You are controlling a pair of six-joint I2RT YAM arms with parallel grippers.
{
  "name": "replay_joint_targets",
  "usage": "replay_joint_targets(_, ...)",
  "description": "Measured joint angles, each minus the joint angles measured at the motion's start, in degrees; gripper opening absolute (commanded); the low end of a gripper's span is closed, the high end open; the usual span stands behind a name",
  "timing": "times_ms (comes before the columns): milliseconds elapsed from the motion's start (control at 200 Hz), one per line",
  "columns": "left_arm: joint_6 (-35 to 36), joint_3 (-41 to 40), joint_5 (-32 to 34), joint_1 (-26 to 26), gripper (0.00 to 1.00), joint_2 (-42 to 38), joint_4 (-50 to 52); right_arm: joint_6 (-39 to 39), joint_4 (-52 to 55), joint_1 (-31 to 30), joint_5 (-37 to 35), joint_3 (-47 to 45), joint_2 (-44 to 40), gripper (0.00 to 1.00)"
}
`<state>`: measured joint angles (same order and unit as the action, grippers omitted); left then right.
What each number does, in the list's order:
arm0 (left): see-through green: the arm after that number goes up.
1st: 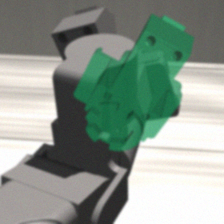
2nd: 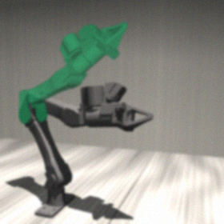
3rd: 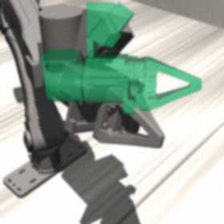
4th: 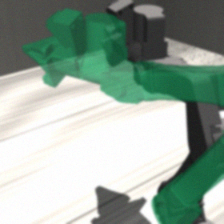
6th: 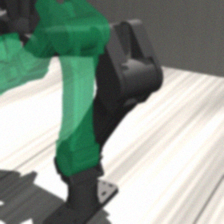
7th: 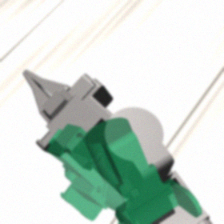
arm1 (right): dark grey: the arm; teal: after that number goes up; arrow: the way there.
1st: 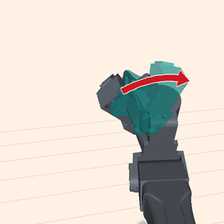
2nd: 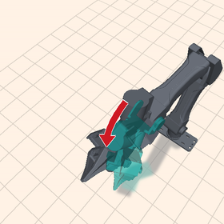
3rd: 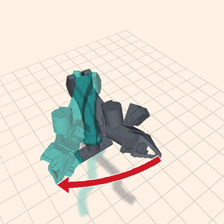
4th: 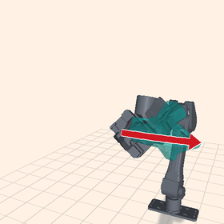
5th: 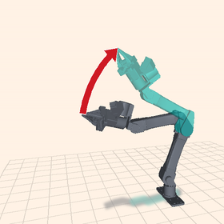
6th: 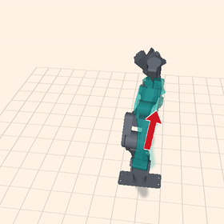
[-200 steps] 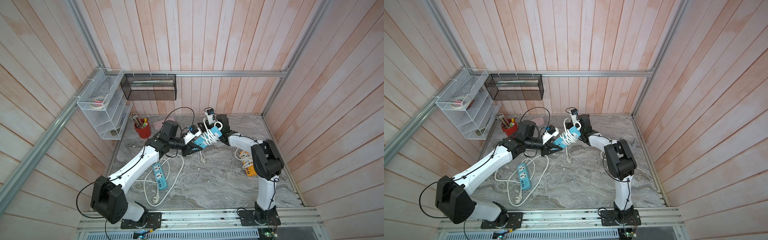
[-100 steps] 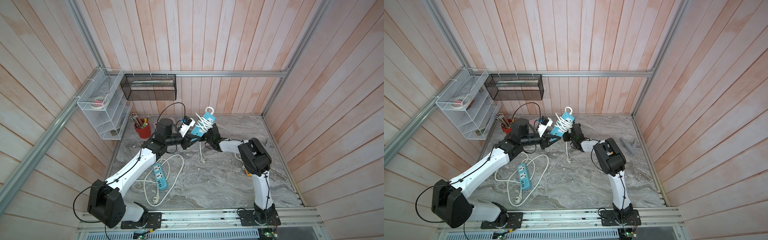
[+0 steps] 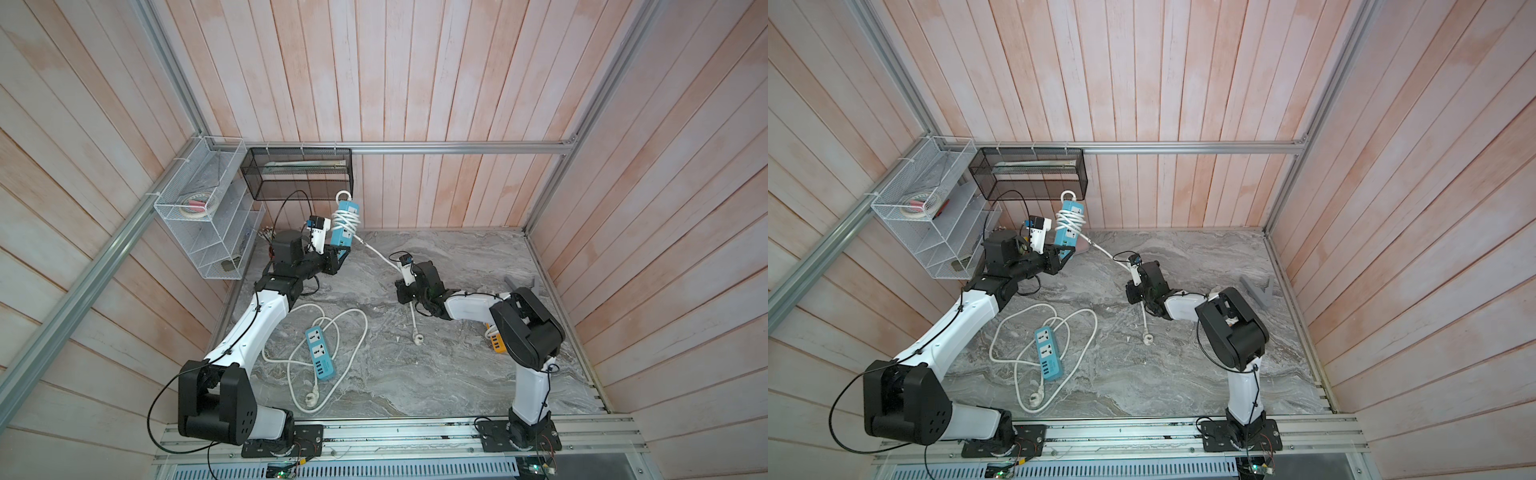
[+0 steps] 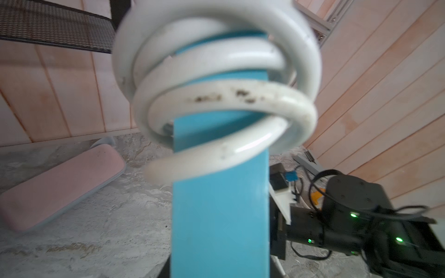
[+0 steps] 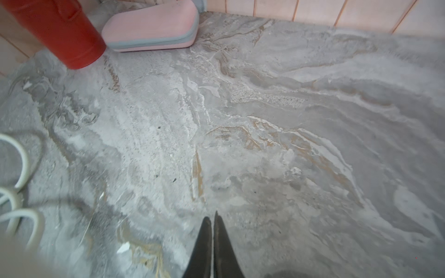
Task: Wrap the cord around the power strip
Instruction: Wrap the power cord around the power strip.
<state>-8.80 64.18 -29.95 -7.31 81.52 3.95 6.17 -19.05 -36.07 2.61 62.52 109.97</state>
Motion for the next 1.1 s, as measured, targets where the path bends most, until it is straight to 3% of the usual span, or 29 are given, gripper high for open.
replay_joint_targets(255,5.1,4.6,7.8,1.2,0.0,7.4,6.2,-20.7,5.2,-3.8,-6.8,-0.7,-12.0,0.0)
replay_joint_targets(420,12.9,8.6,15.8,-3.8,0.0,12.1,11.5,-29.6,7.3,-6.6,-5.6,0.9,-16.7,0.0)
replay_joint_targets(590,21.1,13.9,18.2,-9.8,0.0,17.9,18.1,-35.9,13.4,-4.8,-4.1,12.7,-15.4,0.0)
replay_joint_targets(720,25.3,13.7,16.6,-14.4,0.0,18.3,20.4,-36.9,18.3,-0.4,0.2,22.3,-11.3,0.0)
replay_joint_targets(855,30.9,12.5,10.5,-18.0,0.0,17.1,22.8,-38.0,25.2,4.5,5.5,32.0,-5.1,0.0)
replay_joint_targets(995,36.2,12.1,3.4,-23.8,0.0,15.1,24.6,-41.9,39.1,7.5,12.1,41.9,1.9,0.0)
replay_joint_targets(1100,36.8,12.5,-0.2,-24.1,0.0,14.8,27.2,-44.3,48.5,8.6,17.2,47.4,5.8,0.02)
